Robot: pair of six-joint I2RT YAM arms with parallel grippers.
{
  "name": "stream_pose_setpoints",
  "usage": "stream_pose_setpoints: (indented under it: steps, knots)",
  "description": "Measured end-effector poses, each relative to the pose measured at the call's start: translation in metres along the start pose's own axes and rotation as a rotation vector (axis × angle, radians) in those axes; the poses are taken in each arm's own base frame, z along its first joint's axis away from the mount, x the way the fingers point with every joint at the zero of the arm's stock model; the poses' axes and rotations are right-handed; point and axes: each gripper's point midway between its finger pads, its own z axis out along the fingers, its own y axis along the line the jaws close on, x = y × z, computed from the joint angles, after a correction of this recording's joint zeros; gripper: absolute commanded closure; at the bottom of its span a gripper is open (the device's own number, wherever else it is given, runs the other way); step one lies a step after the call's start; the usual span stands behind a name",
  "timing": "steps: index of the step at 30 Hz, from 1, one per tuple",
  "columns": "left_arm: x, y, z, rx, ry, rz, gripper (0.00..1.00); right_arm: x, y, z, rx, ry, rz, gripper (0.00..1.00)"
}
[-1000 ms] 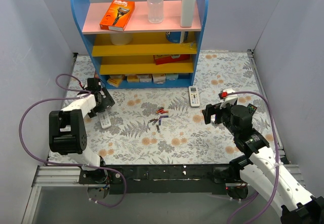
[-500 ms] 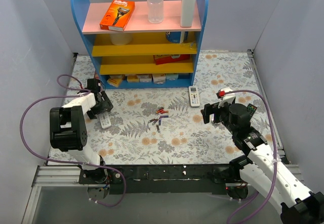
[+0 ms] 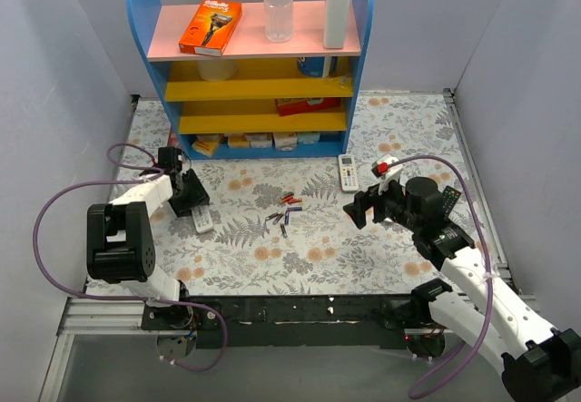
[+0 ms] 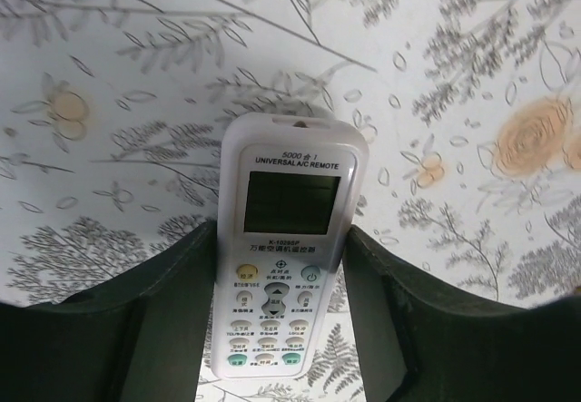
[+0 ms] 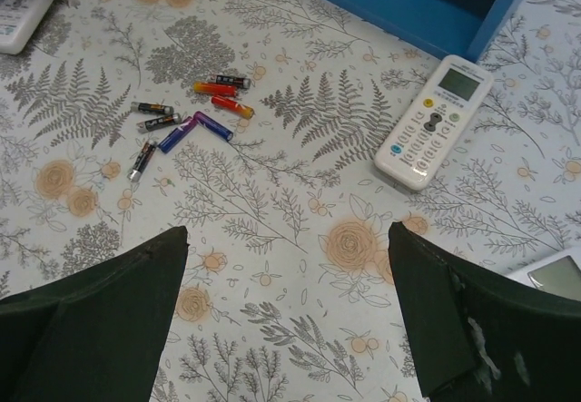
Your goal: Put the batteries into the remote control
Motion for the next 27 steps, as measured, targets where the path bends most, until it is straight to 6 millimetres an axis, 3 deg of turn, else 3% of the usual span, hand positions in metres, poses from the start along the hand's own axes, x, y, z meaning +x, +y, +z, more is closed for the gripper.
stream_pose_setpoints:
  steps: [6, 13, 22, 27]
  knots:
    - [0.017, -0.025, -0.014, 0.130, 0.033, 0.004, 0.84, 0.000, 0.017, 0.011, -0.101, 0.045, 0.066, 0.02]
    - [0.024, -0.099, -0.066, 0.466, -0.050, 0.009, 0.86, 0.004, 0.053, 0.025, -0.312, 0.094, 0.201, 0.02]
    - [0.052, -0.190, -0.141, 0.858, -0.086, 0.036, 0.87, -0.032, 0.086, 0.032, -0.515, 0.013, 0.359, 0.02]
    - [0.055, -0.224, -0.180, 1.037, -0.100, 0.023, 0.87, -0.055, 0.105, 0.033, -0.619, -0.033, 0.442, 0.02]
